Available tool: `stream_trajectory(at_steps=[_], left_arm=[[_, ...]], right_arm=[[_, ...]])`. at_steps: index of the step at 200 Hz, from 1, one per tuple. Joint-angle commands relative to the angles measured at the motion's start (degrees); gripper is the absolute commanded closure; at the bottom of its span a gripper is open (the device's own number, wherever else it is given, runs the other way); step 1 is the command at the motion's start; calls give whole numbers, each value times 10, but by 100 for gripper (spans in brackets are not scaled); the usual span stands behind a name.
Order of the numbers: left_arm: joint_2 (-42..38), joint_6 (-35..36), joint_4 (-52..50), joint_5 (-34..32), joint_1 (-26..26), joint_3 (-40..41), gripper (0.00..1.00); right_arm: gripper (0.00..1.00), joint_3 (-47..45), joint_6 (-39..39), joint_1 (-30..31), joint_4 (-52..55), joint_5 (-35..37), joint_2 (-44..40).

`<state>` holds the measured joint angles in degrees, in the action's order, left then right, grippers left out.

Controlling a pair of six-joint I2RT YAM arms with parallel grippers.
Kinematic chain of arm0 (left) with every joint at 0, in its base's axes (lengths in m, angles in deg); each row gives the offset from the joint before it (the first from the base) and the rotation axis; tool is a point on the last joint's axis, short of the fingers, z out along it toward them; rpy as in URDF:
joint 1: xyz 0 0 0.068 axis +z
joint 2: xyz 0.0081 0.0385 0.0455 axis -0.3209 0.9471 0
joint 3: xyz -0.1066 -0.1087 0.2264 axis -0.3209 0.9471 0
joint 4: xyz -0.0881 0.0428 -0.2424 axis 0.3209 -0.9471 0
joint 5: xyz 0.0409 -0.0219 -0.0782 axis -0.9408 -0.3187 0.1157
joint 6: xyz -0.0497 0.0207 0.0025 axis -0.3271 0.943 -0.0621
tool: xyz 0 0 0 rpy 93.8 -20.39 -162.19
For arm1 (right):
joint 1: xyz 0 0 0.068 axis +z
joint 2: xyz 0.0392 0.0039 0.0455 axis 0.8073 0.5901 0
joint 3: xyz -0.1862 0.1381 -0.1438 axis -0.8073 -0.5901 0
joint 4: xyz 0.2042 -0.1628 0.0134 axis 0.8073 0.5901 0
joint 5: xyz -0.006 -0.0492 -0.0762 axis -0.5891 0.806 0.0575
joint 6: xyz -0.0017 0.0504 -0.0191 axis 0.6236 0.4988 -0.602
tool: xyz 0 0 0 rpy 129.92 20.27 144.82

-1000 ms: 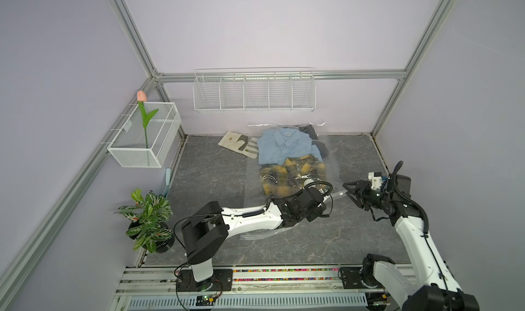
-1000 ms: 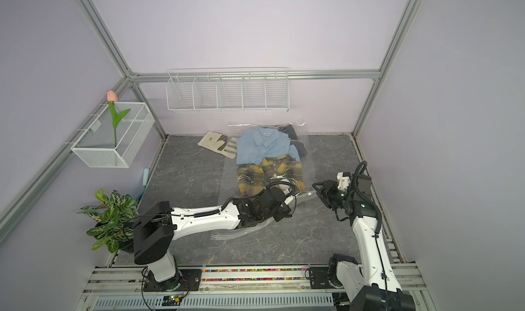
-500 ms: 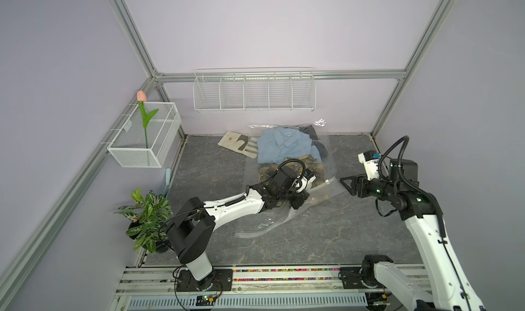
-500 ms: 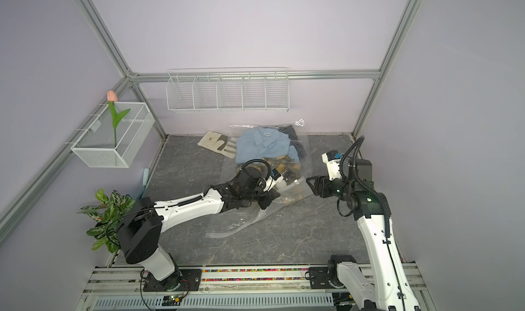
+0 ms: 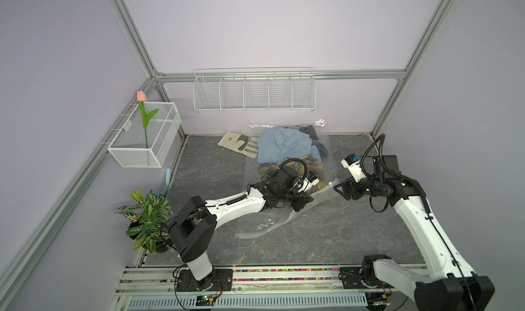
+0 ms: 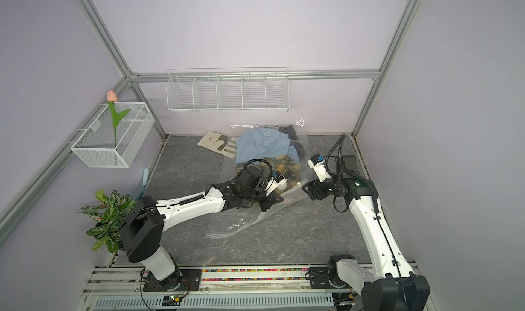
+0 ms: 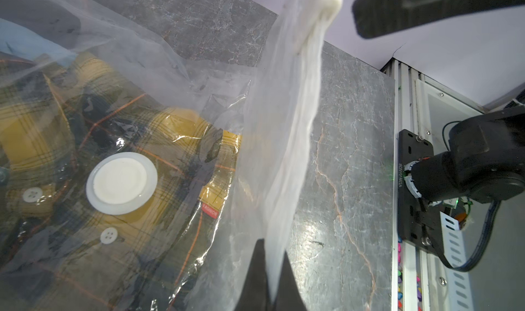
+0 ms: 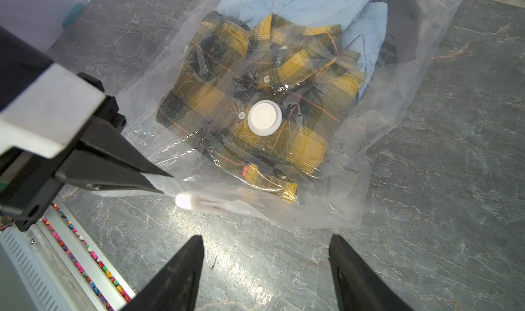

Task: Place the folded shirt into the vacuum bag
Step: Close the vacuum bag at the center of the board.

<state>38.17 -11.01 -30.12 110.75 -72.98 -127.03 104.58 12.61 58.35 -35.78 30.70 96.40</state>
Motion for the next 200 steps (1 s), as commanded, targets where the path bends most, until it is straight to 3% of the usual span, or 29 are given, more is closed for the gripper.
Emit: stream_trajectory(at_steps=[1,66,138,172,200], left_arm=[[8,23,-4,37,4,-21,100],[-29,63,-5,73,28,17,100],[-41,127,-98,90,46,1,100],[-48,138,-108,88,57,2,100],[-47,139,-107,92,58,-2,100]], right_arm=[[27,17,-26,4,-7,6,3],[26,1,-39,3,-21,-71,5],[26,37,-135,7,0,-107,42],[27,32,-175,12,5,-194,59],[27,16,-180,13,-19,-193,65]])
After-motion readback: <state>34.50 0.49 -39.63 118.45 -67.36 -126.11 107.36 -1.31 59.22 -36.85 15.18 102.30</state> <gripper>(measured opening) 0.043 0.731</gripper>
